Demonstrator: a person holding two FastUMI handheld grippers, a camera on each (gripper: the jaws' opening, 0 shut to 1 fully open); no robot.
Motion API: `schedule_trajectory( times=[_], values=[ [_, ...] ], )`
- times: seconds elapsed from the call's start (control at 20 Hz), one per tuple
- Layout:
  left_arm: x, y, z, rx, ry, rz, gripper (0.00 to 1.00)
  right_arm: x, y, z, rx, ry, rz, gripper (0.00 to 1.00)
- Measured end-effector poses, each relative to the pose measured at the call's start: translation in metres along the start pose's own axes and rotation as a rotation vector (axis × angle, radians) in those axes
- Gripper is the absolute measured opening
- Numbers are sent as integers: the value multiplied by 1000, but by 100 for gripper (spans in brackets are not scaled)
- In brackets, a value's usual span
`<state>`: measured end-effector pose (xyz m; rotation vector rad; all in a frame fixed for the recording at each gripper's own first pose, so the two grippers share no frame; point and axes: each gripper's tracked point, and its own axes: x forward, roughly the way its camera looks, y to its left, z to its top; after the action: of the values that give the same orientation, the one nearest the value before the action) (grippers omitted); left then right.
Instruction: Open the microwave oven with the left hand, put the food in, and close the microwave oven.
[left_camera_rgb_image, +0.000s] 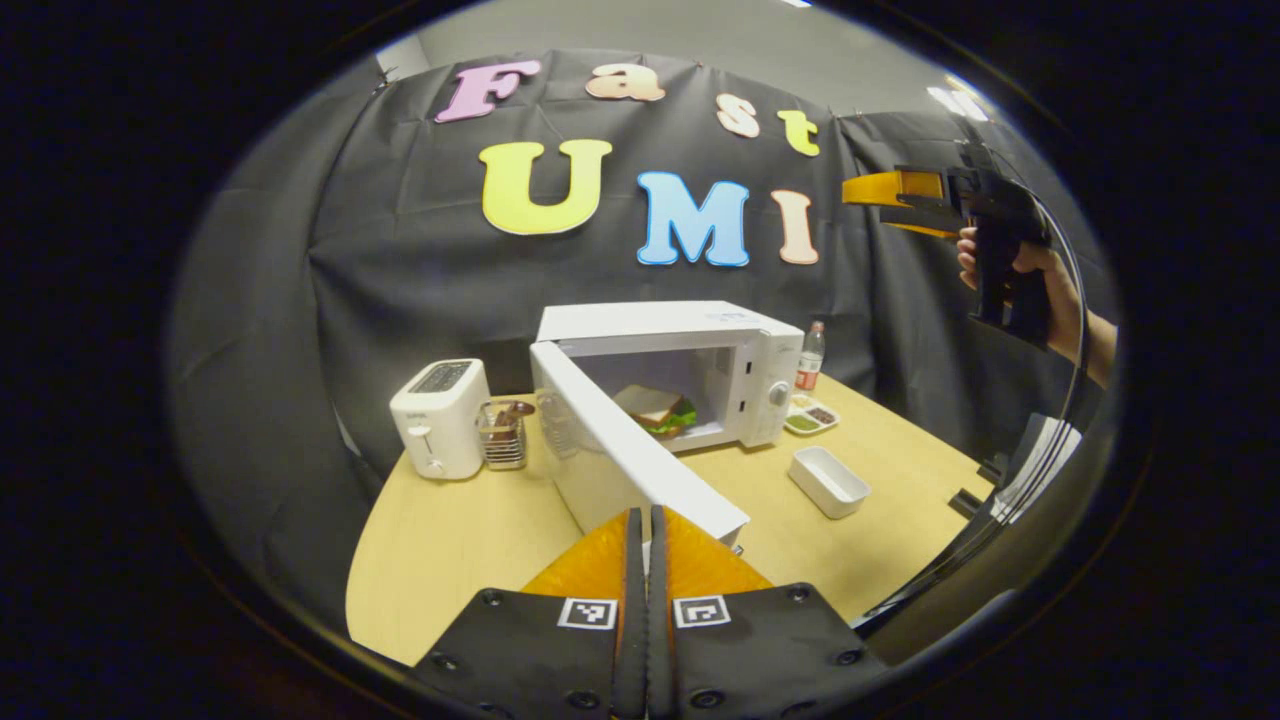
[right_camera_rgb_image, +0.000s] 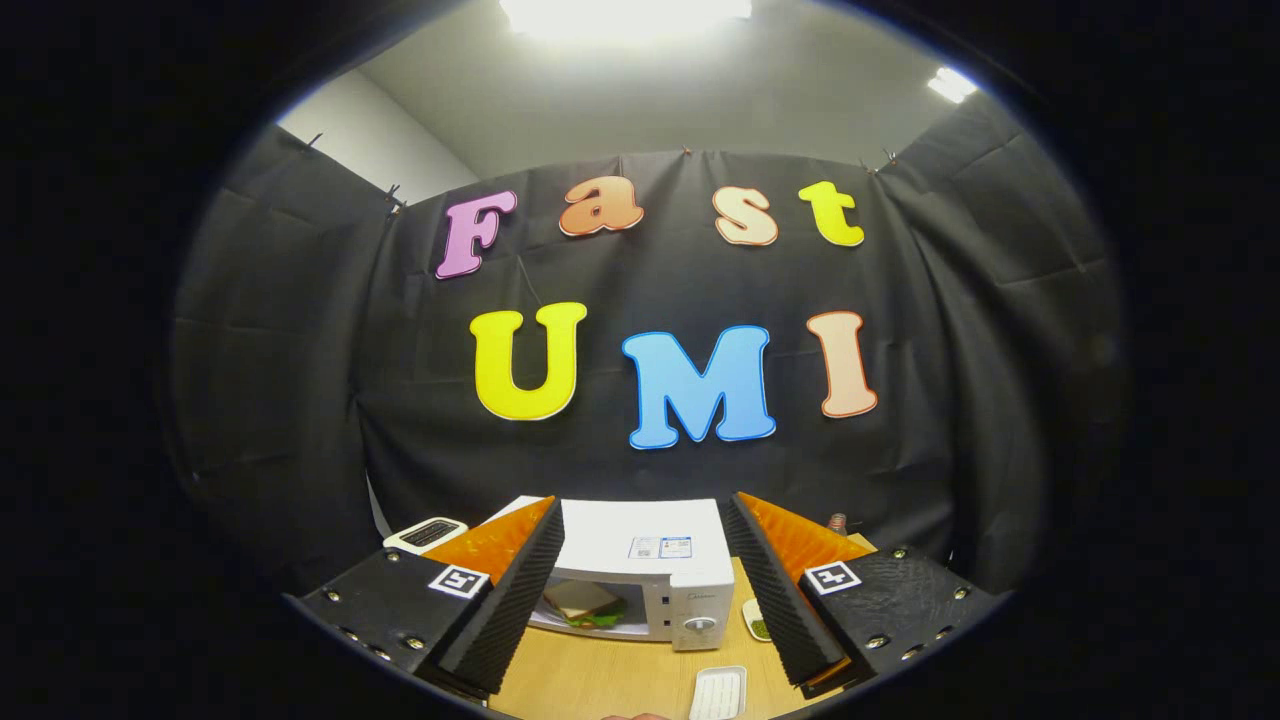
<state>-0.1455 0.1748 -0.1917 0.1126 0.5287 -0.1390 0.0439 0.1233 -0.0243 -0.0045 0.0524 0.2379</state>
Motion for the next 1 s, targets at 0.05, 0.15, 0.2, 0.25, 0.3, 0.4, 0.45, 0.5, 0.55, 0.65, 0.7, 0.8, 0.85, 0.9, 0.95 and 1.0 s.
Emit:
schedule_trajectory(
  times=[0.05, 0.15, 0.2, 0.25, 0.3, 0.4, 0.45, 0.5, 0.55, 0.65, 0.7, 0.8, 0.85, 0.9, 0.95, 1.0],
  values=[
    [4, -8, 3, 4, -1, -6, 10, 6, -4, -1, 0, 0, -1, 99],
    [15, -25, 7, 16, -3, -21, 7, 8, -19, -2, 2, 0, -9, 99],
    [20, -32, 8, 17, 0, -29, 6, 9, -24, -2, 7, 0, -12, 99],
    [25, -38, 9, 20, 2, -35, 6, 10, -30, -2, 11, 1, -15, 99],
    [31, -45, 12, 25, 3, -39, 7, 12, -35, -2, 14, 3, -18, 99],
    [43, -54, 17, 43, 5, -41, 7, 14, -45, -2, 18, 1, -24, 99],
    [49, -59, 19, 50, 6, -46, 7, 15, -49, 1, 20, -8, -27, 99],
    [55, -66, 21, 57, 7, -56, 7, 15, -53, 3, 15, -14, -33, 99],
    [60, -70, 23, 64, 7, -68, 7, 16, -59, 2, 5, -17, -39, 99],
    [70, -84, 25, 72, 13, -91, 7, 15, -67, 6, -11, -30, -47, 99],
    [76, -89, 27, 76, 12, -102, 7, 16, -71, 8, -14, -35, -50, 99],
    [87, -98, 32, 86, 13, -121, 7, 18, -76, 10, -16, -45, -58, 99],
    [94, -102, 33, 88, 12, -130, 7, 18, -81, 10, -18, -44, -64, 99],
    [101, -107, 36, 89, 11, -139, 7, 17, -86, 9, -18, -43, -71, 100],
    [107, -111, 37, 89, 12, -145, 7, 17, -91, 9, -15, -41, -79, 99],
    [113, -115, 38, 89, 13, -150, 7, 16, -95, 8, -11, -37, -85, 99]
  ],
)
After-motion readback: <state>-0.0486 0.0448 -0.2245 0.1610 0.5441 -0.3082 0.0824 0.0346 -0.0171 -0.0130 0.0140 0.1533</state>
